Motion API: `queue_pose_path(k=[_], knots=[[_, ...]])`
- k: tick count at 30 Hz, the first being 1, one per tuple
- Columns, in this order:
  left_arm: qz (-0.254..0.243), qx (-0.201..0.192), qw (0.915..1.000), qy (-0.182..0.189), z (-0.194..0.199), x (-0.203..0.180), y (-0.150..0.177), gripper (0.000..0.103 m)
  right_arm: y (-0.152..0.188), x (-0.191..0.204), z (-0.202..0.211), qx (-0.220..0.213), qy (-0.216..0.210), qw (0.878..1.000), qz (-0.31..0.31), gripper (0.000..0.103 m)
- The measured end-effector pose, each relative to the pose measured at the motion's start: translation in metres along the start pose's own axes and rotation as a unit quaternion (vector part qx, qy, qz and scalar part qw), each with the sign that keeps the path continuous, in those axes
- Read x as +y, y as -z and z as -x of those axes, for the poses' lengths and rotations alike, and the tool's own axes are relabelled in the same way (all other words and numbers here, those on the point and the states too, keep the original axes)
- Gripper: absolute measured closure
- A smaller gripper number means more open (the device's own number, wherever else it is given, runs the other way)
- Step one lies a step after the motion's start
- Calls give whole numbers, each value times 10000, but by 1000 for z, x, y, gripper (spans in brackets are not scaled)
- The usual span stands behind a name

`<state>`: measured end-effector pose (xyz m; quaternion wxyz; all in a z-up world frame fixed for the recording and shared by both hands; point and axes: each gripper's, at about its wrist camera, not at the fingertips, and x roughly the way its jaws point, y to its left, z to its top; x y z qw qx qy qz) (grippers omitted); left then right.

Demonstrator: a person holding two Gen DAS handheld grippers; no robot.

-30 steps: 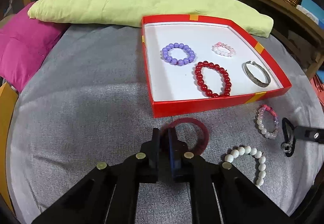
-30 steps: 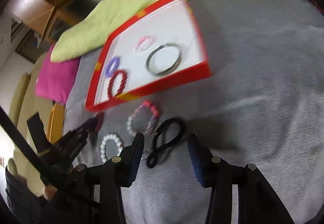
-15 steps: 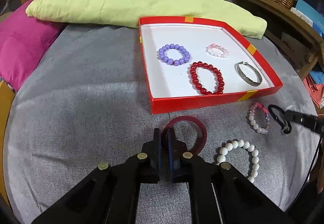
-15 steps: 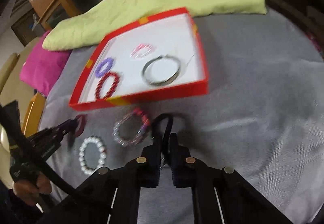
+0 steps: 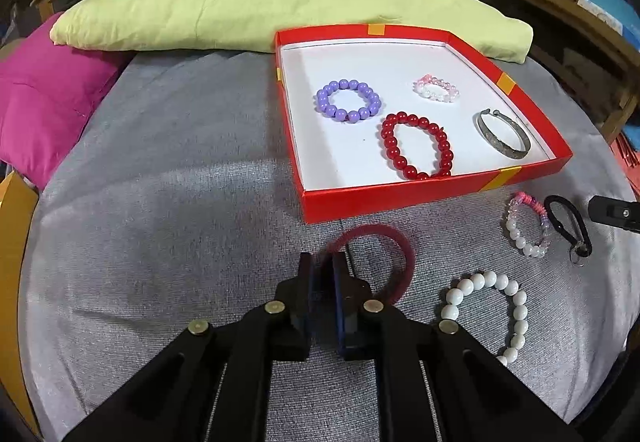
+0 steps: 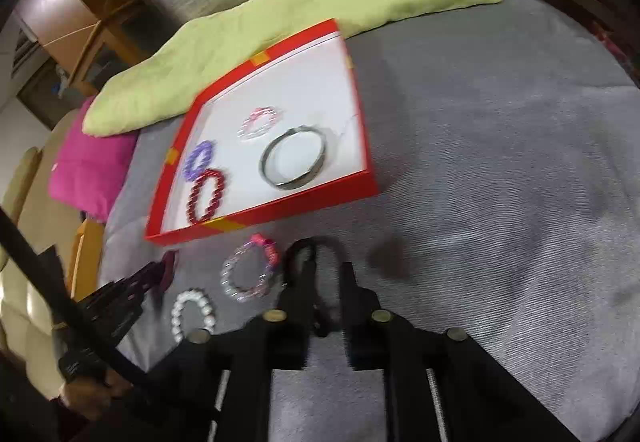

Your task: Organize jewelry

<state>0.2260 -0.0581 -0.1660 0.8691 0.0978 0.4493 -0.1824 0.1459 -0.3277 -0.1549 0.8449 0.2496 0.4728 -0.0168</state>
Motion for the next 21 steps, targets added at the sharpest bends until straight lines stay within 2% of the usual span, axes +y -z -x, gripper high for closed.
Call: queue_pose_path(k=[1,2,4,5,6,9,10,13,16,21], knots=[[-20,-14,10000,-5,0,0,0,90,1,1,0,-10,24,10000,-6,50],[-43,-39,10000,-14,0,-1,1,90,2,2,0,-43,46,10000,25,46],[-75,-90,9999,17,0,-1,2,90,5,8,-4,-15,96,9998,188,47],[-82,-110,9999,45,1,-2,4,90,8,13,-9,47,130,9993,337,49],[-95,-139,9998,97,1,-2,4,92,10,16,-12,82,148,9990,416,56],[-167,-161,9995,201,1,-3,6,97,18,28,-28,222,520,9945,883,89],[-178,-169,9995,208,2,-3,6,98,20,31,-28,131,627,9930,988,92],[-132,-252,9993,240,8,-1,5,98,19,36,-17,-207,688,9914,1090,95],[-72,-419,9988,244,20,4,3,98,14,34,-5,-500,693,9919,942,95],[61,-714,9972,226,41,11,0,98,7,26,1,-597,585,9939,713,95]])
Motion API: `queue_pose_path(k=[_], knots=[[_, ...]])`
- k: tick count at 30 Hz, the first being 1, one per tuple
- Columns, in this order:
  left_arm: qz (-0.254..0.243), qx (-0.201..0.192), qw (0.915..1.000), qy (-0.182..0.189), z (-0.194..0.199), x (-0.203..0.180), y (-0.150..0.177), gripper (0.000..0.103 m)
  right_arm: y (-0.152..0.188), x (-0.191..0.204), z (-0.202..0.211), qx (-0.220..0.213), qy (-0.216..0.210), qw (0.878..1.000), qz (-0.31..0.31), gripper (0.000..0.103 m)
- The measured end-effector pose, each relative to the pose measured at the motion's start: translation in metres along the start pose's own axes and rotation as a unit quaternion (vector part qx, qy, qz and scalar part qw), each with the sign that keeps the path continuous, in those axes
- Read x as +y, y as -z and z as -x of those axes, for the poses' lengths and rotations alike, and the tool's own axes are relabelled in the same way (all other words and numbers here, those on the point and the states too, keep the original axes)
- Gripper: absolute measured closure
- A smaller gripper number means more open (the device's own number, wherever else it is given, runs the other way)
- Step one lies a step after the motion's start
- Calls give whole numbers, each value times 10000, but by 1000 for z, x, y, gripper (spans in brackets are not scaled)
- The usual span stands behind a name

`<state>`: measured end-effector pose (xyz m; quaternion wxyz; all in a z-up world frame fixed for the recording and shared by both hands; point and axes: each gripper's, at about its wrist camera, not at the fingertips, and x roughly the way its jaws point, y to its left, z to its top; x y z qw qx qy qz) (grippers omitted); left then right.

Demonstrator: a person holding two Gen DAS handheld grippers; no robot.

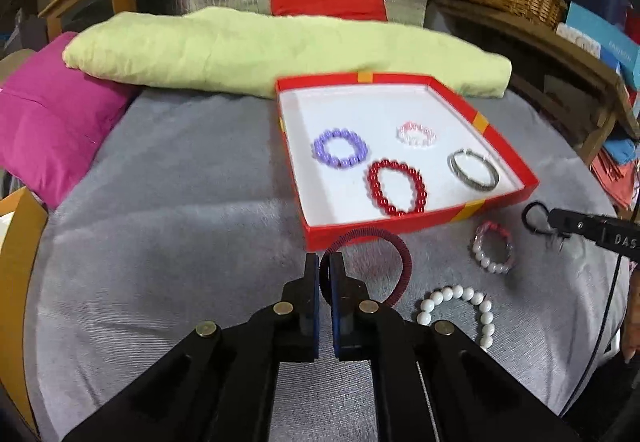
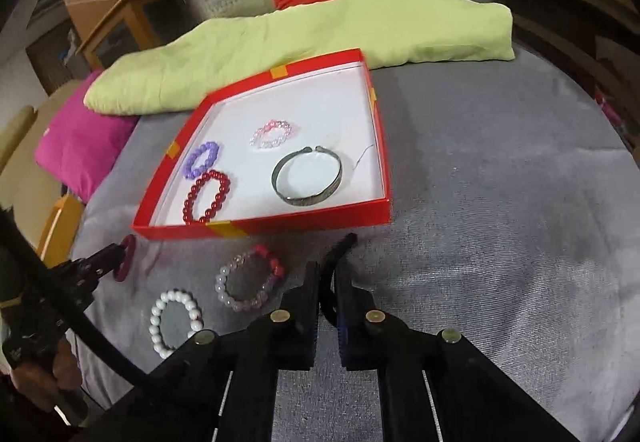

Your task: Organize jewelry

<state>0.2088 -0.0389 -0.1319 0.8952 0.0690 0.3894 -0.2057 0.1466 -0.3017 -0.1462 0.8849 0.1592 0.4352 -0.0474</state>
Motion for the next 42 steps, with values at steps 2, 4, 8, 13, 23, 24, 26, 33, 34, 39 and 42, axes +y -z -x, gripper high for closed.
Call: queue_pose_path(k=[2,4,8,13,23,24,26,33,34,39,42], knots=[[47,-65,9999,-114,3,2,-2,98,0,2,5,-52,-36,10000,-3,95],[16,-168,9990,-408,5,2,-4,98,-1,6,5,-137,-96,9999,-17,95],[121,-308,9980,-545,9,3,-6,98,-3,12,12,-383,-287,9988,-71,95],[194,-410,9965,-708,12,-3,-9,98,-6,15,20,-567,-388,9976,-125,95],[27,-380,9951,-914,11,-25,-12,98,-5,16,20,-545,-495,9971,-176,95],[8,-394,9950,-921,11,-28,-12,98,-4,16,20,-535,-505,9971,-182,95],[-17,-410,9948,-929,12,-30,-12,98,-4,16,20,-525,-503,9972,-173,95],[-39,-431,9946,-948,11,-38,-15,98,-5,18,22,-616,-484,9969,-119,95],[-41,-437,9946,-945,11,-39,-15,98,-5,18,22,-607,-482,9969,-129,95],[-72,-431,9943,-967,11,-41,-15,98,-5,16,19,-493,-485,9975,-144,95],[-79,-385,9943,-996,9,-41,-14,98,-5,14,17,-440,-470,9978,-162,95]])
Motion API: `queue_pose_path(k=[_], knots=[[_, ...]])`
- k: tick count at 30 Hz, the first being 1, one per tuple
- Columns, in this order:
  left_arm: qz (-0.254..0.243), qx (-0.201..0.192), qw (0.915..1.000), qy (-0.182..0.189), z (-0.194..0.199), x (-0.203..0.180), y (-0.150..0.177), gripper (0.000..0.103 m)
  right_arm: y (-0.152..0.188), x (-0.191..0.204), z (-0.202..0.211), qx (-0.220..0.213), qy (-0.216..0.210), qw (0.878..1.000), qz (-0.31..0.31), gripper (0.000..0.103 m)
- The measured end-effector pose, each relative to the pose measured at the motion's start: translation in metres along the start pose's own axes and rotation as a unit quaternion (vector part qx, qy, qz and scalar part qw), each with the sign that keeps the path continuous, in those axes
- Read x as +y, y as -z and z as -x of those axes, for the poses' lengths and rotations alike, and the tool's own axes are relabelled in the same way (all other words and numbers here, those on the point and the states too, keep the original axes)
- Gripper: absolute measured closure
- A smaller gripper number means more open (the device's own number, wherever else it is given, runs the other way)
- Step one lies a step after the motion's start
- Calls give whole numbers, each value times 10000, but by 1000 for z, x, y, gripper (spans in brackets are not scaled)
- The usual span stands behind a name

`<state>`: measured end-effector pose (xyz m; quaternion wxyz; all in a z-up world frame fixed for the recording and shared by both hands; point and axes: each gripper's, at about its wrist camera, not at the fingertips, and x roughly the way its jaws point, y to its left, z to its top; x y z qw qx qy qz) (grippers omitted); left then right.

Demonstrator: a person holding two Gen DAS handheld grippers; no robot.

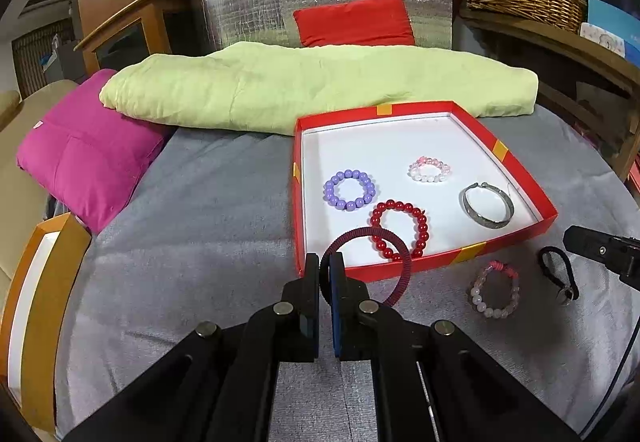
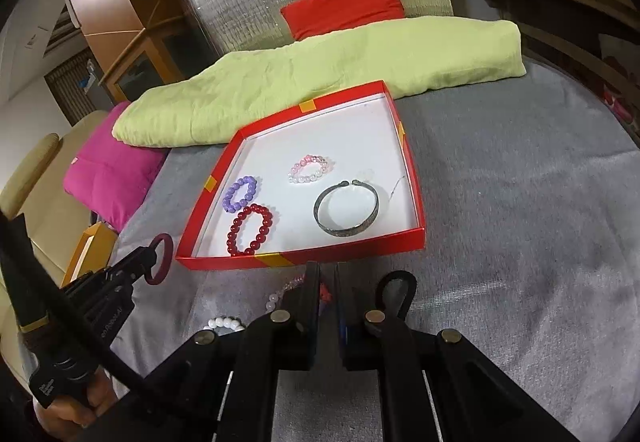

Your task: Organize jewelry

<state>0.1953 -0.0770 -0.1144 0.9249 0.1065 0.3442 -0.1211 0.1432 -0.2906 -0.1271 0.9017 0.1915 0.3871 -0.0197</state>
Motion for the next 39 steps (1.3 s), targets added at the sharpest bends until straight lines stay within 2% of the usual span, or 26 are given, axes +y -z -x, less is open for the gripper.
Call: queue_pose_path(k=[19,39], knots=[[3,148,9998,-108,-7,10,6,98,2,1,-9,151,-45,9999,-62,95],[245,113,9996,-104,-2,29,5,98,9,45,-19,157,-417,9989,172,95]])
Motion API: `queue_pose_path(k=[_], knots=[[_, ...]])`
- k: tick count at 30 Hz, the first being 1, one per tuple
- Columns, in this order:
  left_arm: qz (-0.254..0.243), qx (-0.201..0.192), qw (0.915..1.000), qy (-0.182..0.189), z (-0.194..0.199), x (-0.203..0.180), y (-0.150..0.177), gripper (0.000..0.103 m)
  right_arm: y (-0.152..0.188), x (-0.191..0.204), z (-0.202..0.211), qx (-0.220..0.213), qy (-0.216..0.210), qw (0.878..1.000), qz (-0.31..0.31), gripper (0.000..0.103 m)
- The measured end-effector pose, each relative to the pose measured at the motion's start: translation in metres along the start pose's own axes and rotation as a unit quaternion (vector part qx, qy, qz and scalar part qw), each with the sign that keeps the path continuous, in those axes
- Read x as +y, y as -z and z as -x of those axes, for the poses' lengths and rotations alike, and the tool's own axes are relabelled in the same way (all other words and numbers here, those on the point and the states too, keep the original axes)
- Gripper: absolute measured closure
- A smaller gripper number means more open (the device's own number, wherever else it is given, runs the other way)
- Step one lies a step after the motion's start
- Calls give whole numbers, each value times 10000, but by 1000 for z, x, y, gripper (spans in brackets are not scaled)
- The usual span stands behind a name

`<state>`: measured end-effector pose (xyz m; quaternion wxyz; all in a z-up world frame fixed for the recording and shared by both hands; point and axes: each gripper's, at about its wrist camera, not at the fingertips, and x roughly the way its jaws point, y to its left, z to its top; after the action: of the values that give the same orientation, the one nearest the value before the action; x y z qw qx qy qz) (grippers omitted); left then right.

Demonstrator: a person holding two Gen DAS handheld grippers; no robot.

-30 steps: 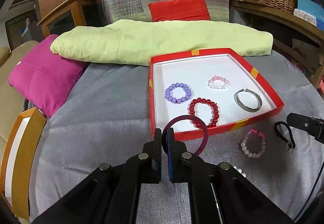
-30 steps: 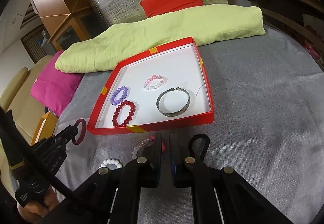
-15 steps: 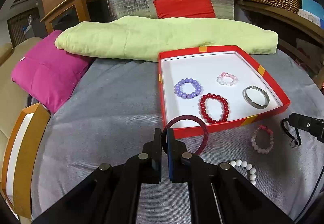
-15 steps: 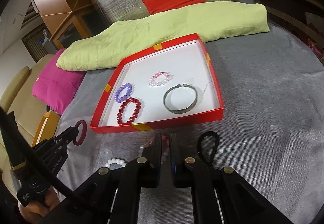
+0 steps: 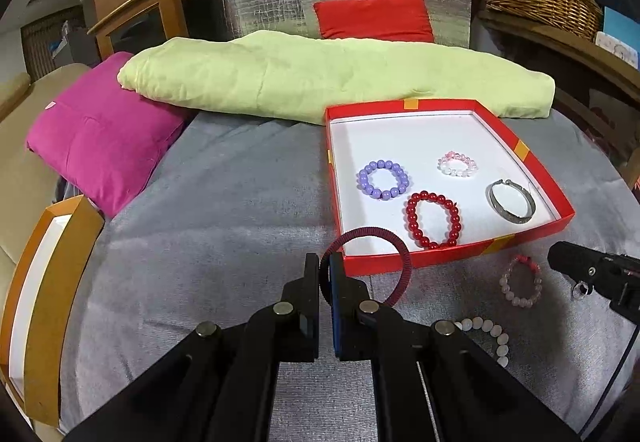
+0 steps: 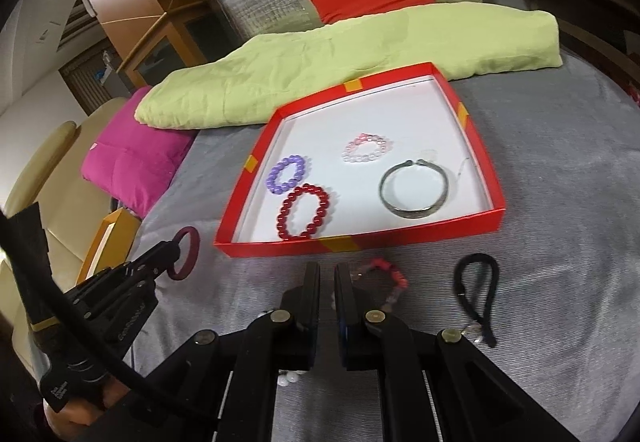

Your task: Organize jewelry

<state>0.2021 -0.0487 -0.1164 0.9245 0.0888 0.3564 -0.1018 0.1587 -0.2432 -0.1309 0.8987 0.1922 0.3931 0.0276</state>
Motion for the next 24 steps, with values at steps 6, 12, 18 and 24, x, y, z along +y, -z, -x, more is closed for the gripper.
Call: queue_pose_path(k=[6,12,18,24], knots=[[139,-15,9999,74,0,6,-2,98,-1,-1,0,-22,-25,10000,-51,95],[282,-84,9994,155,0,11,-6,98,-3,-8,5,-97,-36,9999,-126,95],[284,-16,9995,132,-5,10,-5,98,-10,-25,12,-150,-57,9996,-252,95],[240,-10,9996,170,-6,4,-6,98,-12,-51,14,7,-103,9984,-559,95]])
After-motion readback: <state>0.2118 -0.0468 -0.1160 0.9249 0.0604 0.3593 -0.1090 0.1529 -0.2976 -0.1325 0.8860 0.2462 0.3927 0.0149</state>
